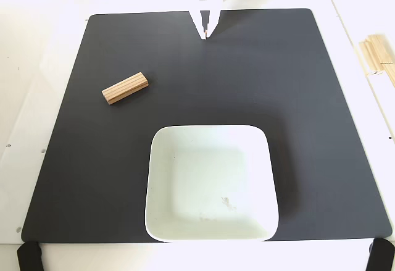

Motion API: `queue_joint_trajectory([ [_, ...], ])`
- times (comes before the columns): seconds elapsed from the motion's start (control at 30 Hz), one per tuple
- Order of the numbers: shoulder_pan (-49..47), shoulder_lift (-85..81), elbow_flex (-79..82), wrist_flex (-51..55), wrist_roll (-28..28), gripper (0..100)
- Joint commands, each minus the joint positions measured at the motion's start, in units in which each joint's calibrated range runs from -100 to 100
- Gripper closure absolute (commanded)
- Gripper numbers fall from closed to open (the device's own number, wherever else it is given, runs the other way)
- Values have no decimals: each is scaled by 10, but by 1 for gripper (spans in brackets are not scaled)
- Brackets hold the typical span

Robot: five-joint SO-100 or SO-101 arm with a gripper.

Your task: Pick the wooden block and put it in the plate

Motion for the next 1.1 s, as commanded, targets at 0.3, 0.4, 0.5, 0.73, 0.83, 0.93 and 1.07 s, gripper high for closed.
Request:
queue_joint_trajectory([
  [0.3,-2,2,5,4,-1,98],
  [0.4,-2,2,5,4,-1,98],
  [0.5,3,2,5,4,-1,99],
  [0.73,-5,2,5,4,-1,99],
  [0.83,-6,2,5,4,2,99],
  [0.93,-6,2,5,-1,2,99],
  [1.07,-5,2,2,2,0,99],
])
